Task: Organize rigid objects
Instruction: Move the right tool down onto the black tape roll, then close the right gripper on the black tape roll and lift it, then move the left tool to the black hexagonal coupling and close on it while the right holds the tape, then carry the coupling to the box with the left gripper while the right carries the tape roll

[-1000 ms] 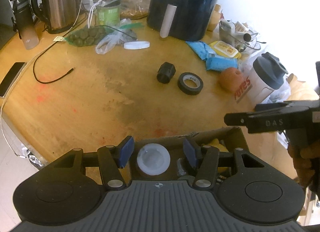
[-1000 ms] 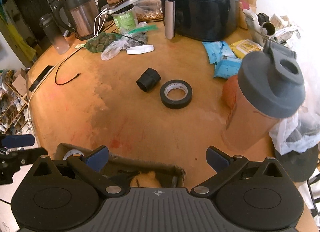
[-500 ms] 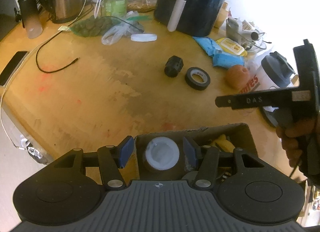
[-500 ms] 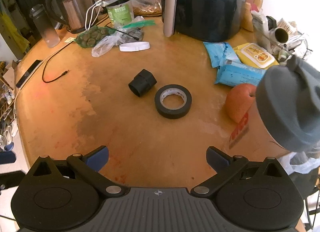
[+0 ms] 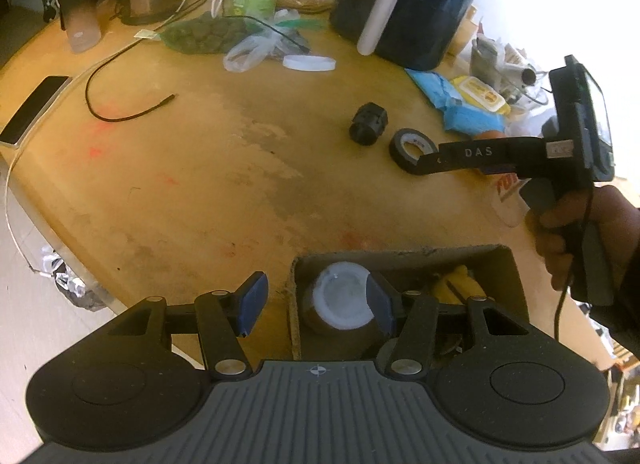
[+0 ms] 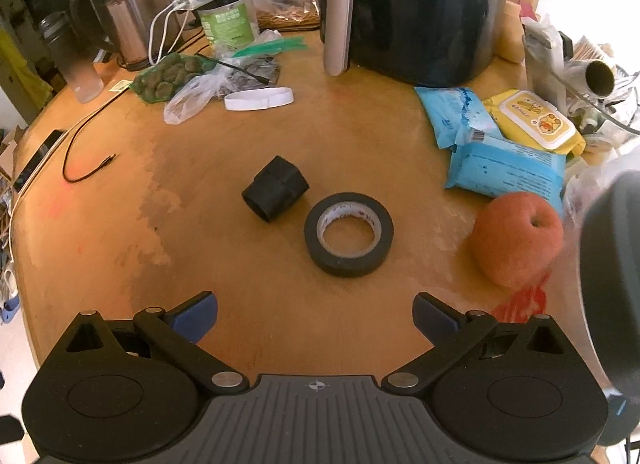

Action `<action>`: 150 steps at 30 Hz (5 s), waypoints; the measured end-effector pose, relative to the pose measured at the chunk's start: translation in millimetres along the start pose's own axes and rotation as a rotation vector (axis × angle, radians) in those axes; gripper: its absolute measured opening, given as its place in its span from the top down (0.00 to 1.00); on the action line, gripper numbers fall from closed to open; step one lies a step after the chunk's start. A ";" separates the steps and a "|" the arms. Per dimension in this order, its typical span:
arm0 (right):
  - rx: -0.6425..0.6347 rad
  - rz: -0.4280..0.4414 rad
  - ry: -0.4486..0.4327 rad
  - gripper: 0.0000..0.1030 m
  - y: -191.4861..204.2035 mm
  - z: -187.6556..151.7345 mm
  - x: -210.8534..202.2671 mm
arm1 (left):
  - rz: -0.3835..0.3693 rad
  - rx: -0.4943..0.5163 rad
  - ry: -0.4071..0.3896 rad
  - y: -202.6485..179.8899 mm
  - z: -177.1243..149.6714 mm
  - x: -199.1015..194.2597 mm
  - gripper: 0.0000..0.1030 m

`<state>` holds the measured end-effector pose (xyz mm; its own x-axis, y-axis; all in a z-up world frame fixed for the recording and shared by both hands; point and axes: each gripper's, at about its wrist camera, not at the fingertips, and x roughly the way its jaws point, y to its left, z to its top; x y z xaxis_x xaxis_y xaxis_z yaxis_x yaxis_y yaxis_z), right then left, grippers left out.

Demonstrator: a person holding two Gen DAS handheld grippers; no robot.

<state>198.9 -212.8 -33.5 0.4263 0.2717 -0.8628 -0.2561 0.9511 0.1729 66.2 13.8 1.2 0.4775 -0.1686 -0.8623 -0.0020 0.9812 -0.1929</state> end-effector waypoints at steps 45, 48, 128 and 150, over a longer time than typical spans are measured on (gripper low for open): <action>0.018 -0.092 0.060 0.27 -7.9 47.1 76.2 | 0.049 -0.105 0.007 37.2 4.0 -1.8 0.48; 0.010 -0.062 0.039 0.27 -4.8 46.8 61.9 | 0.042 -0.090 0.010 33.3 5.6 0.6 0.48; 0.457 -0.098 -0.118 0.27 -70.3 -95.7 -121.0 | 0.011 0.437 0.042 -83.2 133.8 205.4 0.60; 0.407 -0.042 -0.109 0.27 -66.7 -92.6 -117.4 | -0.043 0.276 0.107 -52.9 135.1 197.6 0.62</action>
<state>85.6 -321.7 12.4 0.5243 0.2250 -0.8213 0.1178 0.9360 0.3316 279.4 -58.8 -95.7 0.3768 -0.2049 -0.9033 0.2618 0.9590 -0.1084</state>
